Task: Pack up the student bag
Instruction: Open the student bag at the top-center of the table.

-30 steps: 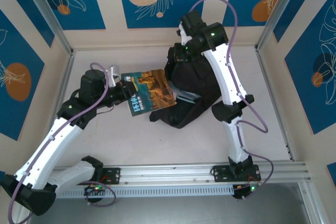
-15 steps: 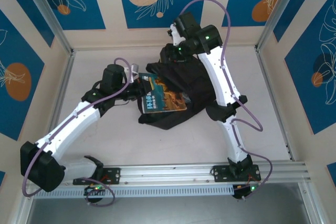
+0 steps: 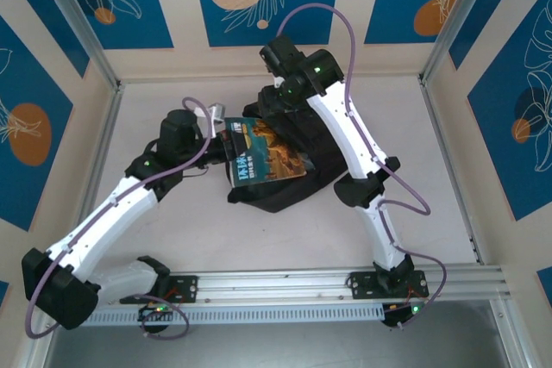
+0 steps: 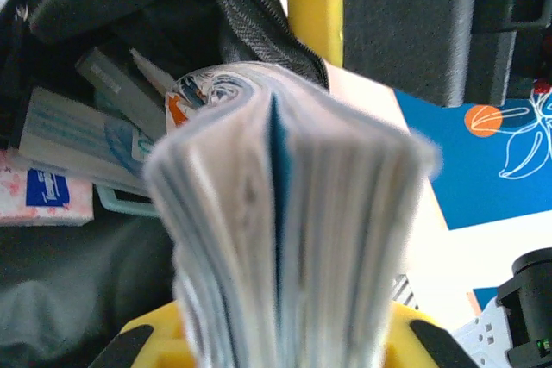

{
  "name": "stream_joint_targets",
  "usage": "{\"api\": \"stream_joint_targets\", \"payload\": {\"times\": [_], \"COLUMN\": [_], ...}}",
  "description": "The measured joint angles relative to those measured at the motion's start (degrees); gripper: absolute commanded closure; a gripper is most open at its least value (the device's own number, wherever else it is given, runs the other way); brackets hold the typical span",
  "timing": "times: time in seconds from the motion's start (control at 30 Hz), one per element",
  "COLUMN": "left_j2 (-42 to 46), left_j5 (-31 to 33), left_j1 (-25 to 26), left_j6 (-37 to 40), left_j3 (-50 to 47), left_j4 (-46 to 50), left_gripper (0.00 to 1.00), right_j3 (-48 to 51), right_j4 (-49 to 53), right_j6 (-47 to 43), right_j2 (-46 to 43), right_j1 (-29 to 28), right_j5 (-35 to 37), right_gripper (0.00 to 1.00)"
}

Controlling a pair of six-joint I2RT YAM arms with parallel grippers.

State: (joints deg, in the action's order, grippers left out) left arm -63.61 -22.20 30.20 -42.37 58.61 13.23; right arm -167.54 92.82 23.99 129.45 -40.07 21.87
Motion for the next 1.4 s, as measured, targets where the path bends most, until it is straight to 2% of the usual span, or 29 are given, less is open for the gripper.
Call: {"api": "stream_joint_targets", "payload": {"times": [0.23,0.33,0.5,0.67,0.83,1.03,1.13,1.23,1.4], "left_j2": [0.50,0.50,0.57,1.01,1.29,1.31,1.31,1.31,1.29], "left_j5": [1.14,1.46,1.97,2.64,2.78,2.78,2.78,2.78,2.78], "left_j1": [0.07,0.11,0.11,0.11,0.11,0.39,0.72,0.81,0.85], "left_j6": [1.01,1.25,2.05,2.29,2.29,2.29,2.29,2.29,2.27], "left_j3": [-0.17,-0.17,-0.33,-0.87,-1.38,-1.38,-1.38,-1.38,-1.81], "left_j4": [-0.37,-0.33,0.00,0.28,0.55,1.01,1.01,1.01,1.09], "left_gripper": [1.00,1.00,1.00,1.00,1.00,1.00,1.00,1.00,1.00], "right_j3": [-2.21,-0.74,7.78,20.11,38.82,62.62,66.75,67.87,70.71], "right_j4": [0.00,-0.04,-0.28,-0.20,-6.40,-23.26,-29.77,-35.08,-41.05], "right_j6": [-1.46,-1.49,-0.57,0.66,-1.07,-4.96,-7.23,-9.18,-11.06], "right_j2": [-0.15,-0.20,-2.10,-6.51,-17.68,-33.62,-35.93,-35.58,-35.60], "right_j1": [-1.70,-2.19,-1.90,-1.27,-0.98,0.28,1.25,1.66,2.05], "right_j5": [-2.84,-2.34,0.52,4.26,3.04,-6.03,-10.49,-12.74,-13.99], "right_gripper": [0.47,0.44,0.39,0.39,0.48,0.59,0.71,0.77,0.80]}}
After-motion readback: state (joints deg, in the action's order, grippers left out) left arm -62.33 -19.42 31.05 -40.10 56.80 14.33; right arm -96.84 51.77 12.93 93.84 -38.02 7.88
